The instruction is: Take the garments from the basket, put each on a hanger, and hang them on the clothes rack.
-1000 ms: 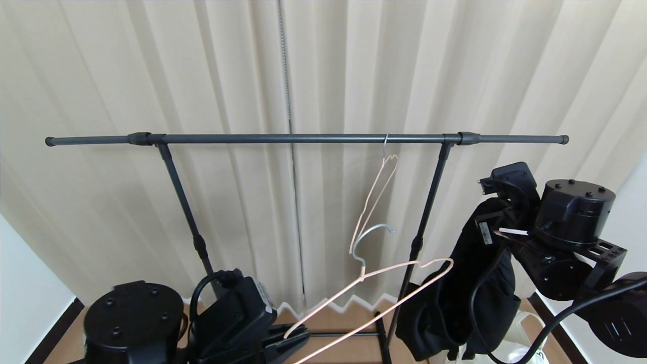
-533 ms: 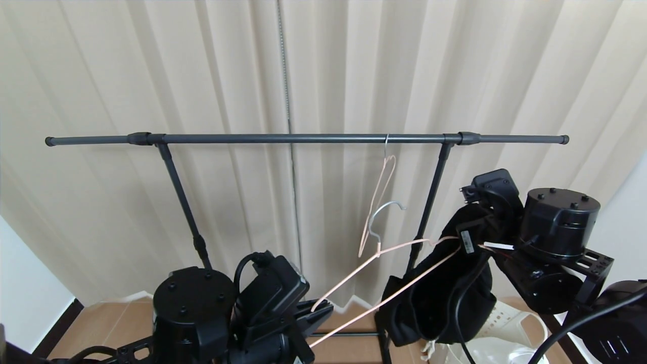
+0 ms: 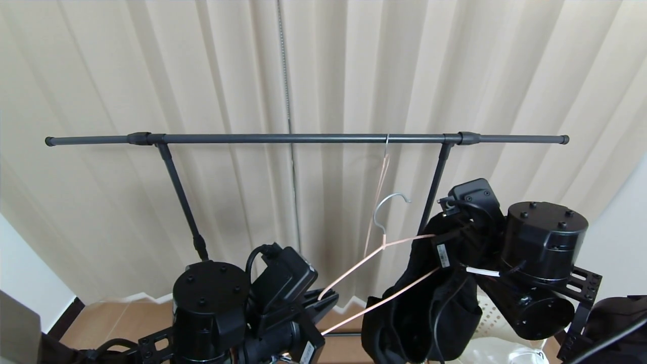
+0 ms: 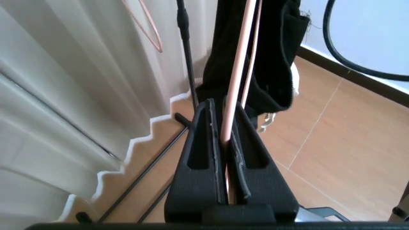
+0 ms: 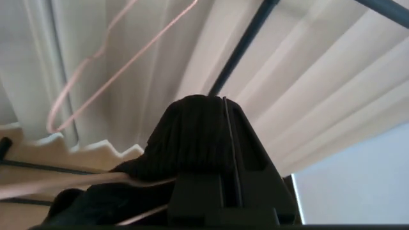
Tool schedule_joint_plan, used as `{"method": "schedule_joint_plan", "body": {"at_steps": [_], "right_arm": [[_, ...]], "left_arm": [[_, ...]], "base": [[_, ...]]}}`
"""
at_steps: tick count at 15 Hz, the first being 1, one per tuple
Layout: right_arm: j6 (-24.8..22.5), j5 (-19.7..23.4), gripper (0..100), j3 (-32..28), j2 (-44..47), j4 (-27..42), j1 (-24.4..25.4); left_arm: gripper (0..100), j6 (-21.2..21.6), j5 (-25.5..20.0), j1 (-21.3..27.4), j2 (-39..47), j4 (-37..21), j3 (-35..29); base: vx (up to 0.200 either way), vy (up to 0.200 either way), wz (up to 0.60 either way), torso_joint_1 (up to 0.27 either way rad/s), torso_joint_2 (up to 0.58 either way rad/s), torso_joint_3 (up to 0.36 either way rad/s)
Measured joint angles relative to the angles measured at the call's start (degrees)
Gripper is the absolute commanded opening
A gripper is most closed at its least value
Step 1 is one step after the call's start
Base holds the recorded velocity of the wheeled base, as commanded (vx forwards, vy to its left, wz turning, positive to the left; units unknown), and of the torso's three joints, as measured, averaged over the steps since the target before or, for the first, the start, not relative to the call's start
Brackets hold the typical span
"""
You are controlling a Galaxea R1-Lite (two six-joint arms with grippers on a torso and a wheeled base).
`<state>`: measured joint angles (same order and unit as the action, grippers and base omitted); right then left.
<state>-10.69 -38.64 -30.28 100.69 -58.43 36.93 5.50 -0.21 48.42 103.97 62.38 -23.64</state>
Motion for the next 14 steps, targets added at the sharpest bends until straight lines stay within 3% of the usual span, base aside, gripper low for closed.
{"method": "schedule_joint_plan", "body": {"at_steps": [6,11,14], "right_arm": [[2.3,-0.1,0,-0.7,-2.5,0.8,6.4],[3.6,-0.4,0,-5.8,-2.3,5.1,15.0],[5.3,-3.2,0,-8.2,-1.1,4.9,17.0]], "left_arm": [[0,0.0,0.2,0.5,1.0,1.3,0.0],[0,0.0,1.6,1.1,2.8,4.6,0.2],[0,0.0,1.7,1.5,3.5,5.5,0.3]], "base": [[0.0,0.0,0.0,0.0,0.0,0.0],[0.0,0.0,0.0,0.0,0.0,0.0],[0.0,0.0,0.0,0.0,0.0,0.0]]}}
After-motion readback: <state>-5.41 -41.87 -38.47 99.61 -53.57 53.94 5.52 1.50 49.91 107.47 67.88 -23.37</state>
